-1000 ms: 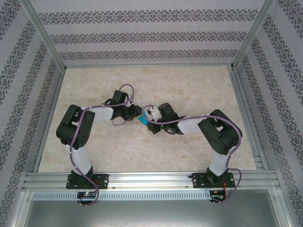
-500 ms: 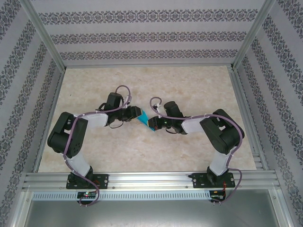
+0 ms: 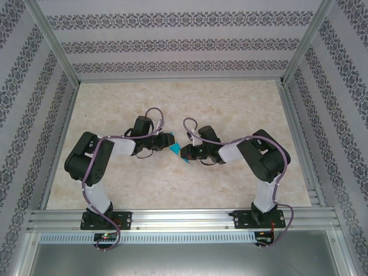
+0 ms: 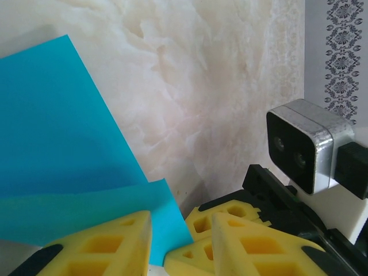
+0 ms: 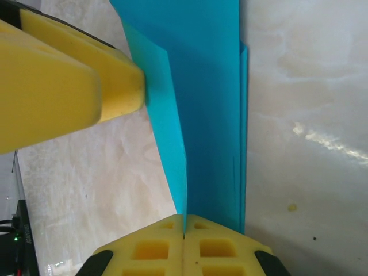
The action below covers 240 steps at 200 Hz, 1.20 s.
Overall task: Fold a paper plane with a square sheet of paper (pick it up from the middle)
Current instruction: Fold the wing for the fifth time at the center of the table.
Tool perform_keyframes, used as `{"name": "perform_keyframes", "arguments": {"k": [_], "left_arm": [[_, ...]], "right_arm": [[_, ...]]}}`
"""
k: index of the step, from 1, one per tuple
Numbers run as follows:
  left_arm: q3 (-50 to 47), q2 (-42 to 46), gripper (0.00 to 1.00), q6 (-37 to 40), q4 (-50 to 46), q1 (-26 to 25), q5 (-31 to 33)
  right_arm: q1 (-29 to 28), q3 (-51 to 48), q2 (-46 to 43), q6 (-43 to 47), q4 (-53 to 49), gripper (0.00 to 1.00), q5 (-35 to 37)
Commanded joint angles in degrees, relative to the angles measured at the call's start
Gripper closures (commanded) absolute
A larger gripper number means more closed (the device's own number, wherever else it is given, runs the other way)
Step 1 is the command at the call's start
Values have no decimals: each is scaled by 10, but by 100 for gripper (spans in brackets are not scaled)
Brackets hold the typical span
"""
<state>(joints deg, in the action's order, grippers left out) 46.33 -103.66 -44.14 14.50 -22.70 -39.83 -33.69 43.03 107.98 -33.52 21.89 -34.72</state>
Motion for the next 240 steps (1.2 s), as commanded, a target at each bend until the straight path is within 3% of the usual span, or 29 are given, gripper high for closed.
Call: {"name": "perform_keyframes", "arguments": {"k": [1,170,224,240], "left_arm": [[-4,-9,67,12,36,-10,-12],[0,-51,76,23,29,-17,13],[26,-48,79,40,-73,-17,67],[34,-51,79,41,-105,-17,84]], "right_arm": [[6,7,15,-18,-4,100,-9],[21,20,42,-72,-45,100,-13],[21,31,31,-56,-80,100,-7],[21,37,20,-50,-93,93,-9]]}}
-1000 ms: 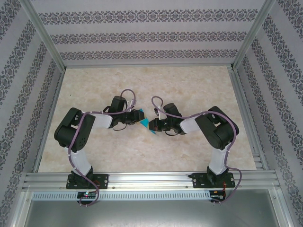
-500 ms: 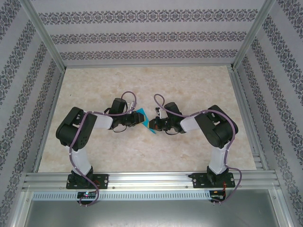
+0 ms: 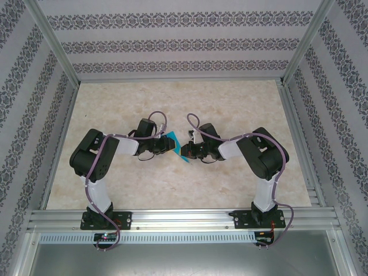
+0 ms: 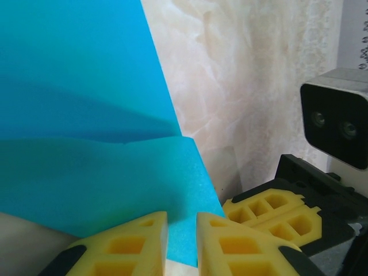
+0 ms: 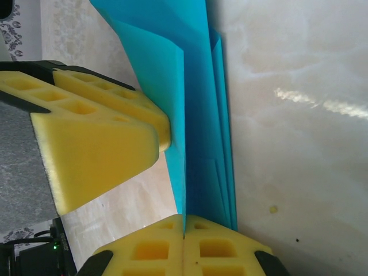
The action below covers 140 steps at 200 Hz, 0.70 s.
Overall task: Fold a paper plane with a square sheet of paper (pick it up from the middle)
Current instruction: Fold the wing for the fifth time at the center of the table.
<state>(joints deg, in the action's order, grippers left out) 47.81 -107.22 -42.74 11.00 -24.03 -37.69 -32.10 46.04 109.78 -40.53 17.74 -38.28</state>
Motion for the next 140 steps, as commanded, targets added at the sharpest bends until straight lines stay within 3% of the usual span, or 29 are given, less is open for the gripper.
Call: {"name": "perform_keyframes", "arguments": {"k": [1,28,54,108,140], "left_arm": [[19,-16,79,27,-73,-4,64],[27,-22,81,18,-116,-5,98],[30,-29,81,13,-128,-4,102],[38,-36,81,13,-139,-4,100],[42,-41,81,12,-146,-5,101]], "right_arm": [[5,6,2,20,-52,93,26],[8,10,-23,29,-72,83,17],[14,0,-45,37,-89,80,9],[16,-14,-39,40,-105,92,2],[15,-5,-22,49,-131,93,10]]}}
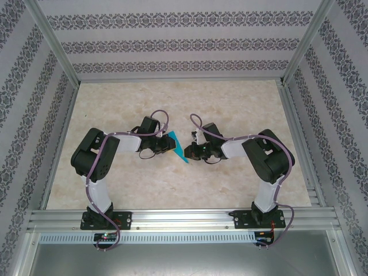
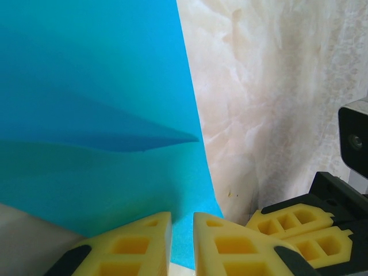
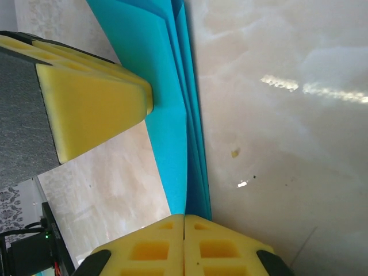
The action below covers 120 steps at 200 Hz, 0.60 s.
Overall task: Fold a paper plane with a square sheet of paper (pick it up from the middle)
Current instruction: Fold the wing for the fifth time at the center of the table.
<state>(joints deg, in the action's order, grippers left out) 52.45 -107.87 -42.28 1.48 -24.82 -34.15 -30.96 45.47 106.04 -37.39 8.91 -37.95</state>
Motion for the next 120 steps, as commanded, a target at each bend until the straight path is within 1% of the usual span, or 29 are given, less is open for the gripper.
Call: {"name": "perform_keyframes", "arguments": {"k": [1,38,47,81,120], "left_arm": [[-4,-34,81,7,-51,3,66],[-1,-36,81,7,-60,4,68],[0,-36,81,8,-62,4,68],[1,-35,81,6,-66,4,70],[-1,-36,81,5,-65,4,71]], "right_arm": [[4,0,15,18,-43,93,7],[4,3,-19,34,-66,85,6],[4,2,-31,44,-79,84,8],[5,-2,-40,61,-109,88,-1],[2,-13,-34,65,-108,92,-5]]}}
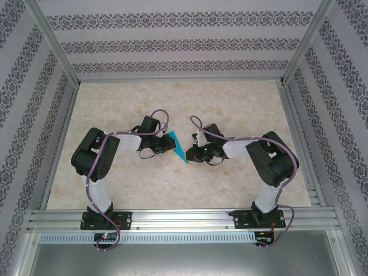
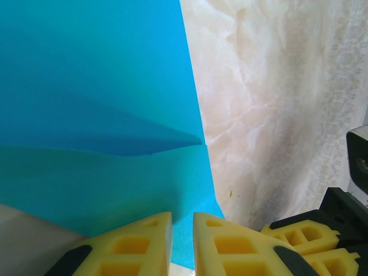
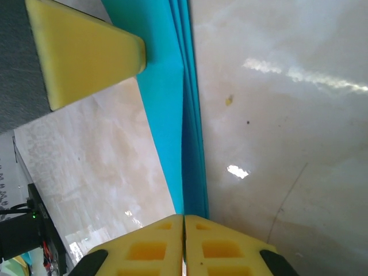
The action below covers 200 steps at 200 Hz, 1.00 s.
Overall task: Fold a paper plane with a square sheet of paper (pick it up from the middle)
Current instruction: Fold the wing for the fifth time at the center of the table.
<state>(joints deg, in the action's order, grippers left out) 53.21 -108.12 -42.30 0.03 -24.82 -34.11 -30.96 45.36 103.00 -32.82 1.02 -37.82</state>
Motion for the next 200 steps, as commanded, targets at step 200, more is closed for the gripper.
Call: {"name": "perform_keyframes", "arguments": {"k": [200], "left_arm": [[-6,-40,82,7,-64,4,77]], "right_arm": [[-10,6,6,68,-138,93,61]]}}
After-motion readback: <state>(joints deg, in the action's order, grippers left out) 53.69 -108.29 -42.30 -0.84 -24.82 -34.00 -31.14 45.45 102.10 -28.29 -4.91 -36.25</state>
